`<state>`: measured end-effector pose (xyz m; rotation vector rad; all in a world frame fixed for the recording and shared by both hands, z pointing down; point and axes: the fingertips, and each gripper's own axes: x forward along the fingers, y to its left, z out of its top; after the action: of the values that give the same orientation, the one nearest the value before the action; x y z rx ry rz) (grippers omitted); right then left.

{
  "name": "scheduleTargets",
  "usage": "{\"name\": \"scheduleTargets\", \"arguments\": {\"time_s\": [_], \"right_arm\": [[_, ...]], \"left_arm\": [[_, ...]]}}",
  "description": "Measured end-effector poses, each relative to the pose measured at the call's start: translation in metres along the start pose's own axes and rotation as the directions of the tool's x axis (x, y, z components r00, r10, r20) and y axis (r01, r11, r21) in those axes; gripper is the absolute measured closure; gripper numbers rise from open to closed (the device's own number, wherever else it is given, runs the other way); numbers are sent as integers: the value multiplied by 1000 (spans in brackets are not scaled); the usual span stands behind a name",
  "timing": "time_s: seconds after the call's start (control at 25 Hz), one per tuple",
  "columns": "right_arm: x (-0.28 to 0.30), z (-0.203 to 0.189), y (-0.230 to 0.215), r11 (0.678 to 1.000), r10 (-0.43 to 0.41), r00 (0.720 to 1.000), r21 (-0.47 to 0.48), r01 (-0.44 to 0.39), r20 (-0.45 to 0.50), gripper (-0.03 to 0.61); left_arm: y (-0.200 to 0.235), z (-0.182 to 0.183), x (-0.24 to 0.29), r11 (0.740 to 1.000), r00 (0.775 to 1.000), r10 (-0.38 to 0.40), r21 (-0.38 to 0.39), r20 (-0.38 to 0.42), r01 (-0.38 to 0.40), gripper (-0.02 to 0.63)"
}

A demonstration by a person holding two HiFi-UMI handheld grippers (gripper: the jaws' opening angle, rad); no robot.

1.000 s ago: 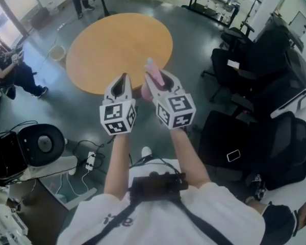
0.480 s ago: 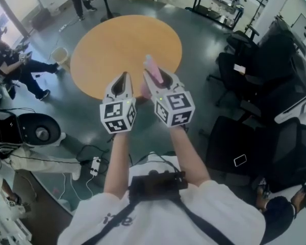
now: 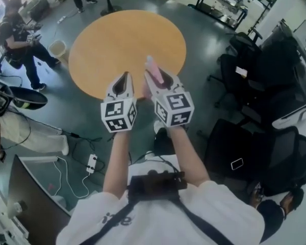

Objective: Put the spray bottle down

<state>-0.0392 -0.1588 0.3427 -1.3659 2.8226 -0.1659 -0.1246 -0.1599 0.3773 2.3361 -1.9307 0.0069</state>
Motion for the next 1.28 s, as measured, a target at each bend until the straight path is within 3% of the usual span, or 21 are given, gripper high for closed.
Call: {"name": "scheduleTargets", "arguments": {"time_s": [0.44,0.68,0.88,1.08,1.28], "right_arm": [[107,23,-29,998,55,997,7,-55,53,430],[167,36,-66,998,47,998,39,-49,52,430],[212,36,-79,997,66,997,47,-68,45,430],[244,4,-105,998,30,1000,54,-30,-5,430],[272,-57,-141,998,-43,992,31,47,-117,430]], "left_arm": [[63,16,76,995,995,102,23,-5,-102,603],[74,45,128,994,994,89,52,65,-93,603],[86,47,169,994,995,81,62,59,-84,603],[98,18,208,992,994,111,56,13,-112,603],[115,-31,244,990,987,137,53,-85,-133,603]]}}
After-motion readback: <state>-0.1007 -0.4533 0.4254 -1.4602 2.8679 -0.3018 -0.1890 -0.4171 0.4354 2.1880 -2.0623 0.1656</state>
